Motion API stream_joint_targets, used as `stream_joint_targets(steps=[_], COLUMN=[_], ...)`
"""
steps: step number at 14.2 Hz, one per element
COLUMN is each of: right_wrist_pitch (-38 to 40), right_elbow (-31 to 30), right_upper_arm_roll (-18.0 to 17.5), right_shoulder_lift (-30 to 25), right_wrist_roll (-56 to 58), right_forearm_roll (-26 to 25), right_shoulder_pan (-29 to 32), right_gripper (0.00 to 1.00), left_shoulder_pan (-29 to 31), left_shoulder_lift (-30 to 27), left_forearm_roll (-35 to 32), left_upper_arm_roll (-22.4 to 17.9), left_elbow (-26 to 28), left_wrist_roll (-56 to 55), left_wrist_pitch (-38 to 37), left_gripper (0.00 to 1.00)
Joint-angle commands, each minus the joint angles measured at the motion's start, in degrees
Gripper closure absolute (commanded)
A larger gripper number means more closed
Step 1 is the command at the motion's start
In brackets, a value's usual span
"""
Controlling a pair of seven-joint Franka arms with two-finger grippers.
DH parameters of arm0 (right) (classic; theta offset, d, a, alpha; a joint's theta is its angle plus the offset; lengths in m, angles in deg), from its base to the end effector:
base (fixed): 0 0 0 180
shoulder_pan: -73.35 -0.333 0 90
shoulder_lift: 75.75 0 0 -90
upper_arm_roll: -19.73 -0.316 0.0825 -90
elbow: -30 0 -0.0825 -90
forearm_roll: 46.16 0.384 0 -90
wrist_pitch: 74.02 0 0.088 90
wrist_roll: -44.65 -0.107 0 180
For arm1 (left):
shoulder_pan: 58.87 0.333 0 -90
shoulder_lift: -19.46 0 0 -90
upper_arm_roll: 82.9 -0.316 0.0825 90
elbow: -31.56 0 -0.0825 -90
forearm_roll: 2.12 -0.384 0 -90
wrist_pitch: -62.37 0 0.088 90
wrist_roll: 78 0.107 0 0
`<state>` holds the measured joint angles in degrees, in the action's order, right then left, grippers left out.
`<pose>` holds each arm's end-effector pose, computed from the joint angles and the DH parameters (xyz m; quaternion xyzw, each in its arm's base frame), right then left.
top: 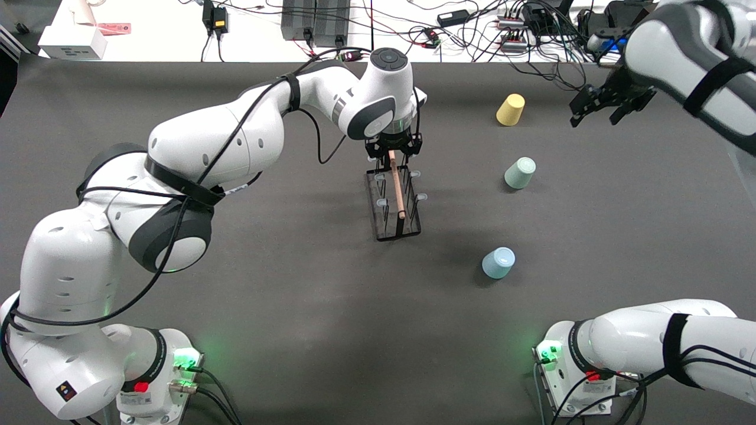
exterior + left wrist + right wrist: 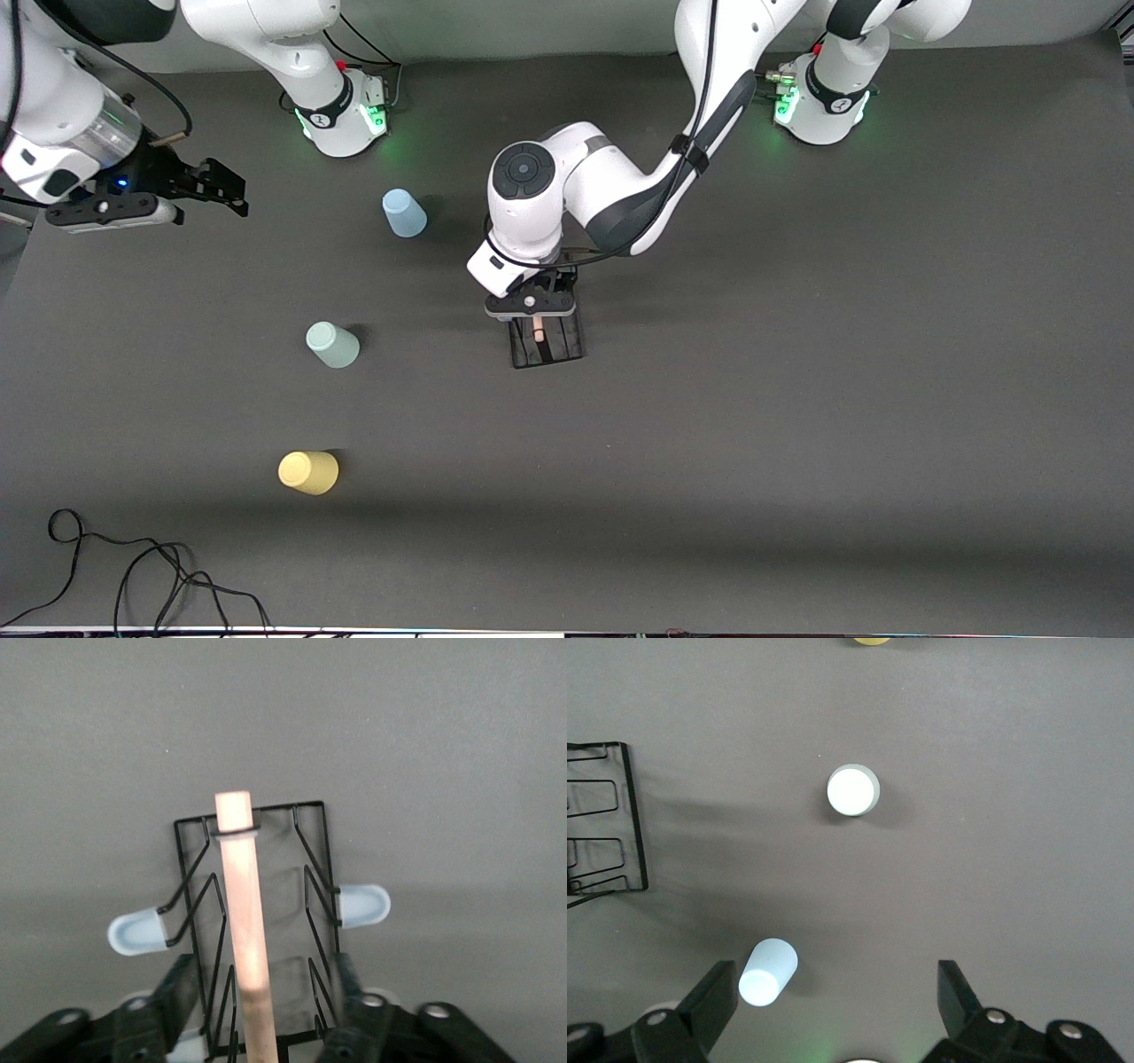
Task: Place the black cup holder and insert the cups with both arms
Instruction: 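Carry the holder to mid-table with the left gripper while the right gripper advances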
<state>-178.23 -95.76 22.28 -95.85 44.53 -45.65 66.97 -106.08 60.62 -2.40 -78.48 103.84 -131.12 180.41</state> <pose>0.4453 0.0288 0.5245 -0.9993 -0.0327 0.0132 0.0115 0.4781 -0.5798 0.3410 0.9986 0.0225 0.0071 0.0464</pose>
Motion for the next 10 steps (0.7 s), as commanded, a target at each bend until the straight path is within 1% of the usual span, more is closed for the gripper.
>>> stream_joint_targets(steps=[1, 3, 4, 6, 8, 10], right_wrist_pitch=[-9.7, -16.8, -20.2, -26.8, -35.4, -41.8], right_elbow=[-7.0, -9.8, -10.2, -10.5, -11.4, -12.0], right_upper_arm_roll=[0.4, 0.4, 0.4, 0.4, 0.4, 0.4], right_shoulder_lift=[1.1, 4.6, 7.5, 14.1, 20.2, 25.1], right_wrist_roll=[-1.0, -0.6, -0.6, -0.6, -0.7, -1.0], right_forearm_roll=[0.1, 0.1, 0.1, 0.1, 0.2, 0.5], right_shoulder_pan=[-0.3, -0.3, -0.3, -0.4, -0.5, -1.4], right_gripper=[0.00, 0.00, 0.00, 0.00, 0.00, 0.00], left_shoulder_pan=[1.3, 5.1, 6.2, 10.4, 14.5, 20.5], left_shoulder_lift=[-2.3, -6.1, -8.0, -11.9, -16.4, -20.6], left_forearm_roll=[-1.2, -1.7, -1.1, -0.9, -0.9, -0.7], left_upper_arm_roll=[-1.2, -0.9, -1.1, -1.0, -1.1, -1.1], left_elbow=[-2.1, -1.8, -1.9, -2.0, -2.0, -1.9], left_wrist_roll=[-0.8, 1.9, 6.0, 12.0, 18.5, 27.7], left_wrist_pitch=[-5.1, -10.3, -13.8, -20.4, -27.0, -33.5], left_gripper=[0.00, 0.00, 0.00, 0.00, 0.00, 0.00])
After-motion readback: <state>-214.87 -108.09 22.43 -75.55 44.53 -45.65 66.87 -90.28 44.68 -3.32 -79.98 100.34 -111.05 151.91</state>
